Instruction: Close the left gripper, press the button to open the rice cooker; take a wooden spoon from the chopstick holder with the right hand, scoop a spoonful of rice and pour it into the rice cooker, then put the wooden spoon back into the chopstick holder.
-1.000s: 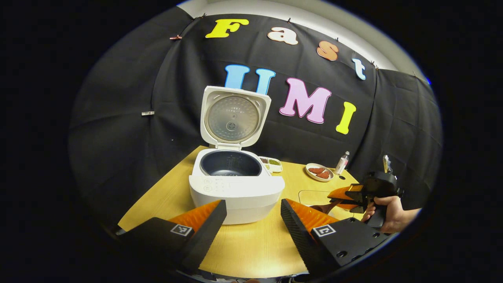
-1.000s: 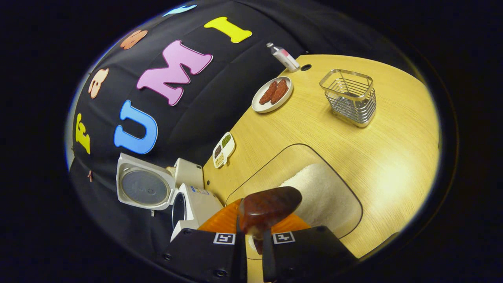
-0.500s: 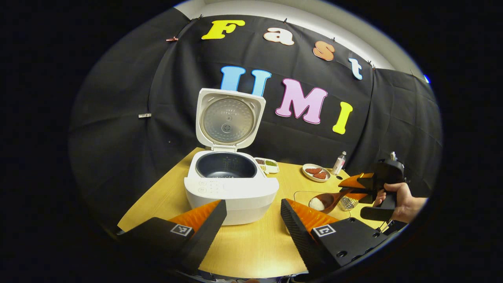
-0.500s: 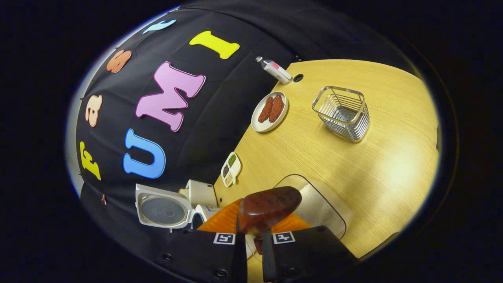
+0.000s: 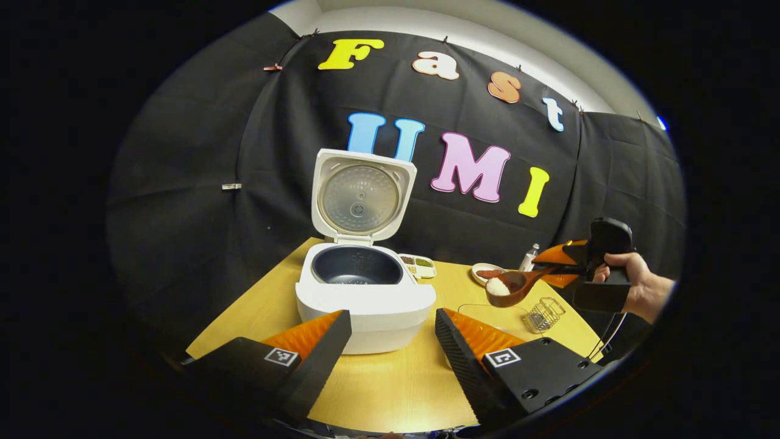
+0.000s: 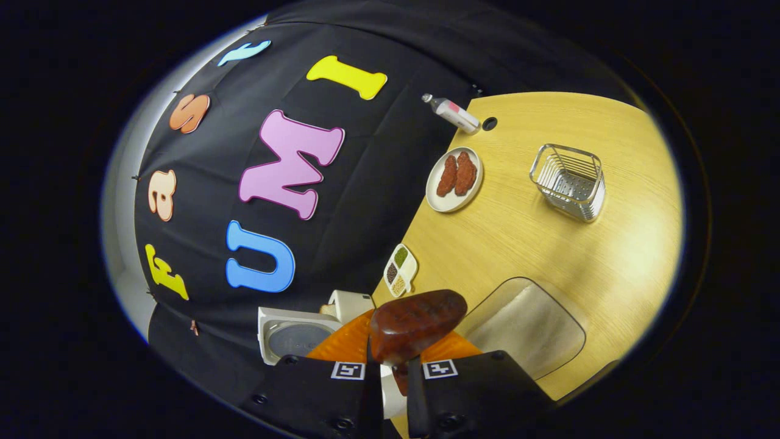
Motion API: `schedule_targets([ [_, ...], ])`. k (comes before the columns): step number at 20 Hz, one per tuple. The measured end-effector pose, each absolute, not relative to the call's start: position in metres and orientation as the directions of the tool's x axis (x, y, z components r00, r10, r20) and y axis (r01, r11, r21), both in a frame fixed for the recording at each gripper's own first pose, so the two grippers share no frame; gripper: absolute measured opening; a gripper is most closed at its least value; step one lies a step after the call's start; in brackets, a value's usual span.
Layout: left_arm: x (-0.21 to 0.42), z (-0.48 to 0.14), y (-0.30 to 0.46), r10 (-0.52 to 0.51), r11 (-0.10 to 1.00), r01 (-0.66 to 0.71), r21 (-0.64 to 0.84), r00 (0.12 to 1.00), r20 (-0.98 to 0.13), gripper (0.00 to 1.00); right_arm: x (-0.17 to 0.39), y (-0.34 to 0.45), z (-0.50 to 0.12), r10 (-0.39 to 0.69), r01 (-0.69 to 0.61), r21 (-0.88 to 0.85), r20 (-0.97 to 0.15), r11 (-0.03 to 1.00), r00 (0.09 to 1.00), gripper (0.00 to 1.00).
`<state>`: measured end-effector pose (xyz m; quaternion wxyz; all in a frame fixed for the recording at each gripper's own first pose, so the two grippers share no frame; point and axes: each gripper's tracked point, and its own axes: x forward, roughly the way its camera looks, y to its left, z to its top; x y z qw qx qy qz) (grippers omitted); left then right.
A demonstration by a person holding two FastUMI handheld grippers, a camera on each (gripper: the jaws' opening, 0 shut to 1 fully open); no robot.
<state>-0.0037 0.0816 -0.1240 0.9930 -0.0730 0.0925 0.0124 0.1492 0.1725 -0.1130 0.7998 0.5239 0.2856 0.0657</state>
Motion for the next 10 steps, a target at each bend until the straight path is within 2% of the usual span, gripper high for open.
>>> schedule_targets([
  [10,-0.018,-0.125,0.128,0.120,0.973,-0.152,-0.175,0.976,-0.182,0.95,0.181,0.281,-0.068,0.525,0.070,0.899,-0.314,0.433,0.791,0.20],
])
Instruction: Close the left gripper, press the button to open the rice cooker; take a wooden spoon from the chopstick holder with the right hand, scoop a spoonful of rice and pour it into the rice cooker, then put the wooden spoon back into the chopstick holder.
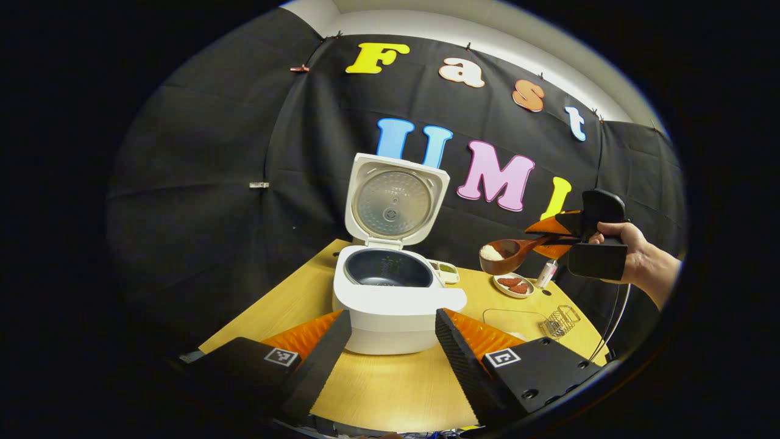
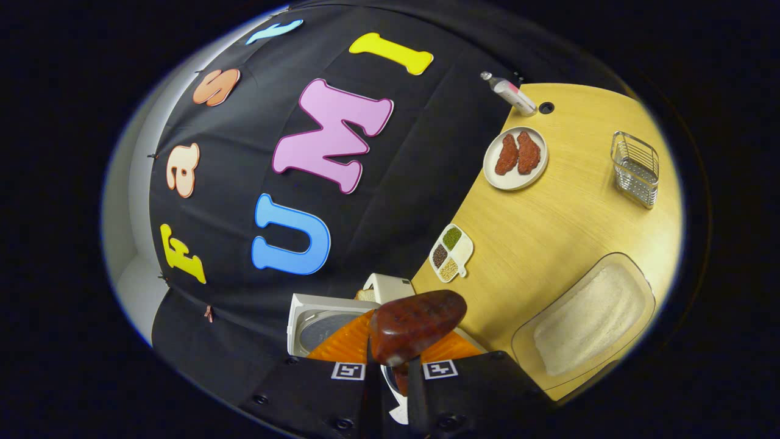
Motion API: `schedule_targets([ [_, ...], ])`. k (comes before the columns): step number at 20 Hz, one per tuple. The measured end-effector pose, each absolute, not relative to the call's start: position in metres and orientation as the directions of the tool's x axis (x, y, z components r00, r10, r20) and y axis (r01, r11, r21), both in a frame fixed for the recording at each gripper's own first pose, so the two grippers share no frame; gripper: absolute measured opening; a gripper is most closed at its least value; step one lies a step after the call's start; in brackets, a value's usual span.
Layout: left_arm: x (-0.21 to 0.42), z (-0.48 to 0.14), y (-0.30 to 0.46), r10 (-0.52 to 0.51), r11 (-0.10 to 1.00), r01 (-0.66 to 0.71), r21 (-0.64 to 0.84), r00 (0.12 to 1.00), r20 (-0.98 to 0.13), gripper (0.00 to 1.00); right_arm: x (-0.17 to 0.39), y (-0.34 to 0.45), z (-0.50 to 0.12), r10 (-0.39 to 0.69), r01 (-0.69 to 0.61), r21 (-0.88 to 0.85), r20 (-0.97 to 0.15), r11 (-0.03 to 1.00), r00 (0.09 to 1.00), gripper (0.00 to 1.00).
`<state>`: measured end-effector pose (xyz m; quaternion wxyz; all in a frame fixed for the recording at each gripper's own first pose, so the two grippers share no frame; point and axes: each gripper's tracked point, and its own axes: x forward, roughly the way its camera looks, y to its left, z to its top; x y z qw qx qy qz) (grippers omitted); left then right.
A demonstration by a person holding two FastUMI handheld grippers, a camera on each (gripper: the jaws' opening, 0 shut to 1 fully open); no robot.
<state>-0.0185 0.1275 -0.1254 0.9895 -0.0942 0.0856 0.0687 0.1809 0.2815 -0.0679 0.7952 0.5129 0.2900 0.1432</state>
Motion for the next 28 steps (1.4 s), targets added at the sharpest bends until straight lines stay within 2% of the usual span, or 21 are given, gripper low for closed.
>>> schedule_targets([
  [9,-0.021,-0.133,0.182,0.219,0.949,-0.257,-0.181,0.954,-0.206,0.95,0.211,0.392,-0.070,0.619,-0.059,0.867,-0.303,0.494,0.724,0.19],
  [14,-0.021,-0.139,0.204,0.257,0.934,-0.299,-0.196,0.942,-0.215,0.95,0.217,0.433,-0.092,0.612,-0.136,0.802,-0.322,0.582,0.722,0.19],
  [21,-0.023,-0.151,0.221,0.278,0.921,-0.328,-0.210,0.931,-0.236,0.95,0.211,0.473,-0.110,0.599,-0.351,0.585,-0.304,0.731,0.741,0.19],
  [28,-0.034,-0.160,0.234,0.300,0.914,-0.352,-0.204,0.922,-0.244,0.96,0.197,0.502,-0.118,0.620,-0.506,0.382,-0.290,0.774,0.729,0.19],
])
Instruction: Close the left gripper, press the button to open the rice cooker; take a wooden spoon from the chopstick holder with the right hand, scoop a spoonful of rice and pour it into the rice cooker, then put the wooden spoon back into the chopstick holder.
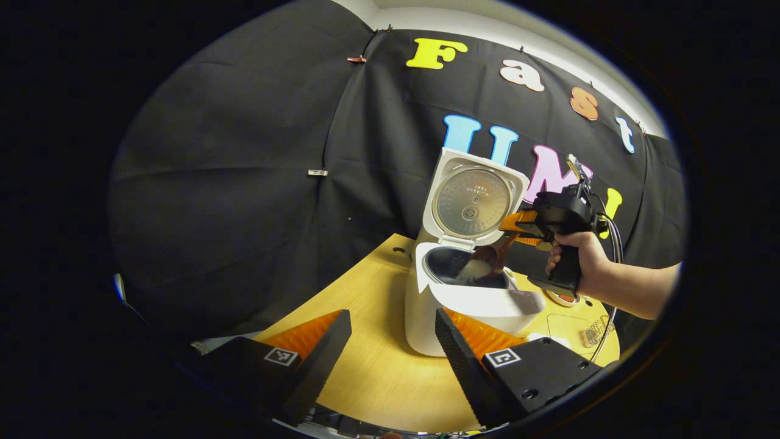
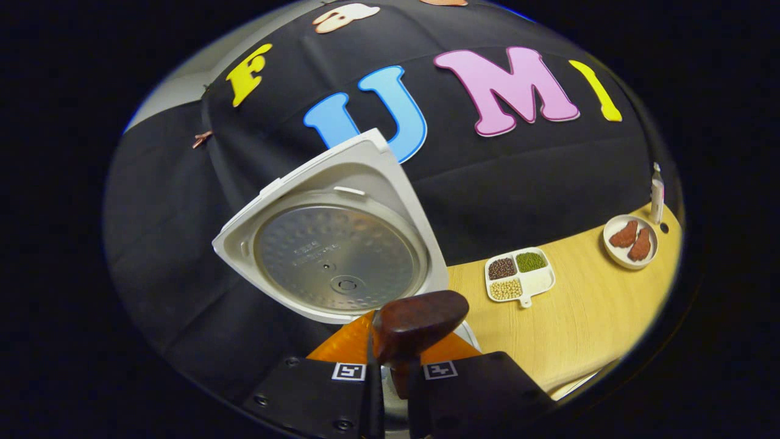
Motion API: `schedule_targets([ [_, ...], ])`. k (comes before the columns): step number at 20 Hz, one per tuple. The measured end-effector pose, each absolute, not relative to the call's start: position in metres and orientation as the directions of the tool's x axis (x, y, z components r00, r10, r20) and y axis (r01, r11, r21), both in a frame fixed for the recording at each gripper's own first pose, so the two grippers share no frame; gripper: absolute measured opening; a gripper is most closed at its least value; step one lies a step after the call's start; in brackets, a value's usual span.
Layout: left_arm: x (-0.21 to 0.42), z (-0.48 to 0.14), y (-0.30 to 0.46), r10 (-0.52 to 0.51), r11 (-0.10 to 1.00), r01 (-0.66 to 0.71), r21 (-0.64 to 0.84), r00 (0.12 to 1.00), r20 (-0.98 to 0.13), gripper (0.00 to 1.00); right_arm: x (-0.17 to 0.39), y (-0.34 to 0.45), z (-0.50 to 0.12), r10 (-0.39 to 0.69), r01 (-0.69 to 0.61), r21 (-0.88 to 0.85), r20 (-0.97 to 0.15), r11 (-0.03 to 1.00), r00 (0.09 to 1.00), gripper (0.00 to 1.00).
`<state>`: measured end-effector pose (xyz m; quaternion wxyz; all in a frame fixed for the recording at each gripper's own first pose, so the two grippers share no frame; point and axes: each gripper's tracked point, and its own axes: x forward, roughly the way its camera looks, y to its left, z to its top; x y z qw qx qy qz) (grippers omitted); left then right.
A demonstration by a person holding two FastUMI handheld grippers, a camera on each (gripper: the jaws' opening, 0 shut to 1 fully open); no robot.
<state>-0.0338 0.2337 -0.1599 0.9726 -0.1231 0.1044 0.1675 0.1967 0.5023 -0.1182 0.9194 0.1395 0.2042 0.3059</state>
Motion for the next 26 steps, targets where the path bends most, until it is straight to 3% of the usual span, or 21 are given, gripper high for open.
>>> schedule_targets([
  [2,-0.037,-0.165,0.234,0.310,0.915,-0.360,-0.185,0.917,-0.250,0.96,0.194,0.511,-0.114,0.632,-0.551,0.319,-0.273,0.771,0.726,0.14],
  [3,-0.038,-0.166,0.235,0.311,0.914,-0.361,-0.186,0.917,-0.250,0.96,0.191,0.514,-0.112,0.638,-0.573,0.287,-0.264,0.768,0.723,0.19],
  [9,-0.042,-0.171,0.230,0.315,0.906,-0.371,-0.205,0.913,-0.261,0.96,0.182,0.528,-0.112,0.652,-0.672,0.007,-0.252,0.740,0.715,0.19],
  [10,-0.042,-0.169,0.229,0.316,0.904,-0.372,-0.210,0.913,-0.257,0.96,0.180,0.530,-0.109,0.662,-0.688,-0.042,-0.236,0.724,0.711,0.14],
  [11,-0.041,-0.169,0.227,0.316,0.902,-0.372,-0.217,0.914,-0.254,0.95,0.176,0.534,-0.110,0.673,-0.702,-0.073,-0.230,0.708,0.703,0.19],
  [13,-0.040,-0.169,0.224,0.314,0.899,-0.371,-0.231,0.916,-0.250,0.95,0.171,0.537,-0.119,0.682,-0.721,-0.115,-0.250,0.683,0.687,0.15],
  [14,-0.040,-0.168,0.225,0.315,0.898,-0.372,-0.233,0.916,-0.248,0.95,0.169,0.536,-0.121,0.684,-0.726,-0.131,-0.257,0.675,0.682,0.19],
  [15,-0.040,-0.168,0.225,0.317,0.897,-0.374,-0.234,0.916,-0.247,0.95,0.166,0.539,-0.121,0.688,-0.729,-0.142,-0.254,0.669,0.680,0.15],
  [16,-0.041,-0.168,0.226,0.318,0.896,-0.375,-0.236,0.915,-0.246,0.95,0.165,0.540,-0.118,0.692,-0.731,-0.154,-0.243,0.665,0.680,0.19],
  [20,-0.041,-0.167,0.226,0.324,0.892,-0.382,-0.241,0.913,-0.245,0.96,0.161,0.542,-0.113,0.700,-0.735,-0.118,-0.235,0.668,0.674,0.19],
  [26,-0.041,-0.164,0.226,0.323,0.893,-0.375,-0.249,0.919,-0.227,0.95,0.168,0.526,-0.095,0.687,-0.688,0.093,-0.243,0.719,0.685,0.19],
])
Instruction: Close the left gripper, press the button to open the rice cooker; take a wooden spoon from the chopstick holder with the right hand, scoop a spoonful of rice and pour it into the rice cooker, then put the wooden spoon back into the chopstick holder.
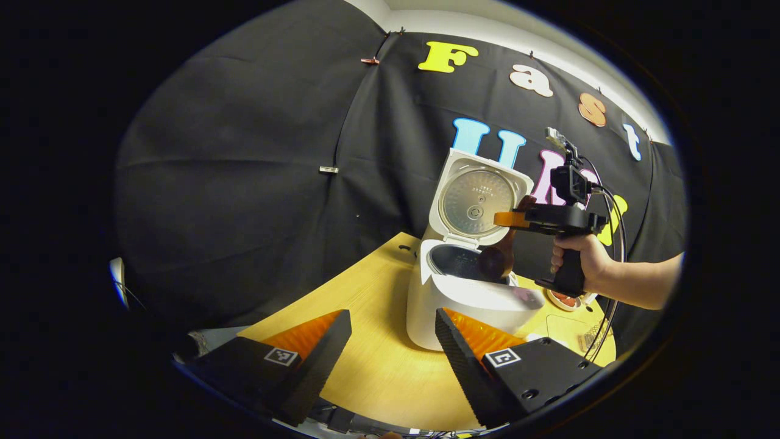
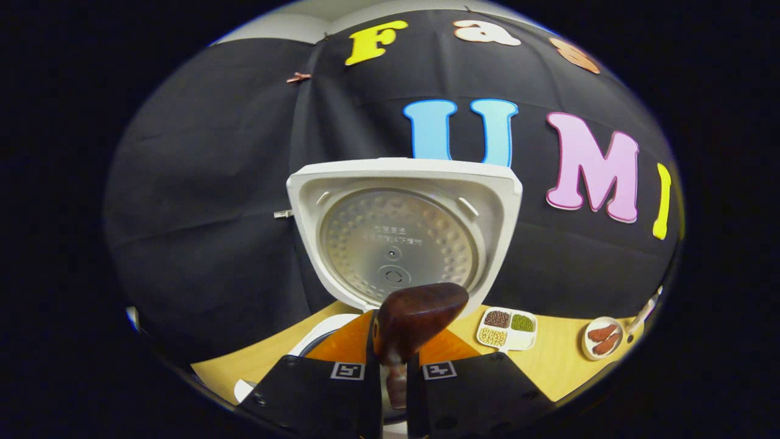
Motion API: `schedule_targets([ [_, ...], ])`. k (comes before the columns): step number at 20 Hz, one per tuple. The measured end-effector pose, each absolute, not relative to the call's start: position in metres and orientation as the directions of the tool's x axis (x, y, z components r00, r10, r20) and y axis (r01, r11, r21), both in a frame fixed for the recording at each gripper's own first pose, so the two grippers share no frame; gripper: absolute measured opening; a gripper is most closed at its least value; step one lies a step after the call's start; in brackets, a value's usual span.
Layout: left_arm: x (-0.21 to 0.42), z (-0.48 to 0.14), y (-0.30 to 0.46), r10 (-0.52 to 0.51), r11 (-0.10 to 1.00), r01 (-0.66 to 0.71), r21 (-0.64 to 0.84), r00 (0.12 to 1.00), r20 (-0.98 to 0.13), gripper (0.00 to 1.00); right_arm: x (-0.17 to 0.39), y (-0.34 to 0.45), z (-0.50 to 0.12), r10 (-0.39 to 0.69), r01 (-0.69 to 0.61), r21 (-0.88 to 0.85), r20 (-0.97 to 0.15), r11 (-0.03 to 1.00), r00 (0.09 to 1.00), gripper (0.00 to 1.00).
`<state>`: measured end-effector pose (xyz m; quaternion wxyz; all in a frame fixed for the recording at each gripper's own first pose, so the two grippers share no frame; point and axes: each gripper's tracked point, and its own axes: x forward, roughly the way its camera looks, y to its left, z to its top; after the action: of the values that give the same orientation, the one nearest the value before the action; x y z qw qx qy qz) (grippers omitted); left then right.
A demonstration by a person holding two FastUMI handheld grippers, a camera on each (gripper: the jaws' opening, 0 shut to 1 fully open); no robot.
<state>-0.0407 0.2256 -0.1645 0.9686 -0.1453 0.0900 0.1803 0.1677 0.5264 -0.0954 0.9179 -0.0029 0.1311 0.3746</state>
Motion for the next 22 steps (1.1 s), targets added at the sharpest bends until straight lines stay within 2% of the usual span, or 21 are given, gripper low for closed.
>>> schedule_targets([
  [5,-0.040,-0.164,0.216,0.290,0.911,-0.339,-0.234,0.931,-0.220,0.95,0.182,0.485,-0.062,0.660,-0.579,0.332,-0.239,0.745,0.712,0.19],
  [10,-0.027,-0.152,0.179,0.236,0.934,-0.280,-0.224,0.950,-0.205,0.95,0.208,0.398,-0.025,0.587,-0.440,0.482,-0.211,0.758,0.782,0.19],
  [16,-0.006,-0.137,0.123,0.157,0.938,-0.211,-0.275,0.966,-0.205,0.95,0.238,0.260,-0.014,0.454,-0.279,0.542,-0.220,0.793,0.863,0.19],
  [17,-0.002,-0.138,0.112,0.151,0.938,-0.207,-0.279,0.966,-0.208,0.95,0.242,0.237,-0.010,0.430,-0.255,0.552,-0.215,0.794,0.877,0.24],
  [18,0.002,-0.138,0.103,0.145,0.940,-0.202,-0.276,0.966,-0.214,0.95,0.247,0.215,-0.009,0.407,-0.230,0.558,-0.215,0.797,0.888,0.19],
  [22,0.017,-0.133,0.066,0.114,0.949,-0.174,-0.263,0.967,-0.229,0.95,0.258,0.128,-0.024,0.327,-0.147,0.556,-0.239,0.818,0.914,0.19],
])
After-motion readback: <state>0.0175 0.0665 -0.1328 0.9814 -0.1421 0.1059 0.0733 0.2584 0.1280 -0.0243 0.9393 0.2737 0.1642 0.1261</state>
